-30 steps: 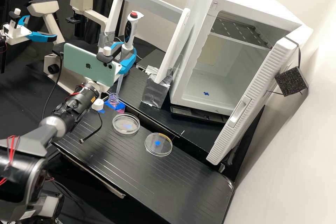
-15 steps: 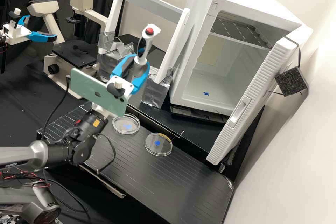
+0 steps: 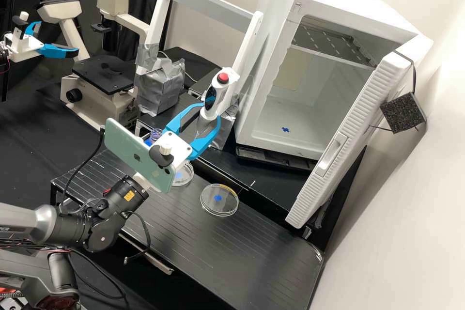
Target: Use the pipette
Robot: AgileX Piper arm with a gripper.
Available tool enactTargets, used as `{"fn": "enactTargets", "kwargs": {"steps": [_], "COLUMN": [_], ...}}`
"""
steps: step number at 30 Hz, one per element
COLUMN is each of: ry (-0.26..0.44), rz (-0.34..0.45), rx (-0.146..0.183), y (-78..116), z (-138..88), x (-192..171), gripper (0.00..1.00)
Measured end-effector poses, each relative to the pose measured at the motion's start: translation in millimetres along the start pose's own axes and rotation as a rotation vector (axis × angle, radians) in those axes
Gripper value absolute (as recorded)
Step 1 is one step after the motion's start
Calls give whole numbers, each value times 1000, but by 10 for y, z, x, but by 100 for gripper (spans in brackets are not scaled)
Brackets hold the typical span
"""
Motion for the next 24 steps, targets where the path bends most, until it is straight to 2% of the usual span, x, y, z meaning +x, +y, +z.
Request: {"fn": "enactTargets", "kwargs": {"steps": [18, 20, 24], "ry": [5, 18, 100], "rz": [7, 0, -36], "rx": [-2, 2, 24], "y": [6, -1, -9], "z": [-13, -36, -187], "x": [-17, -7, 111], "gripper": [0, 0, 0]}}
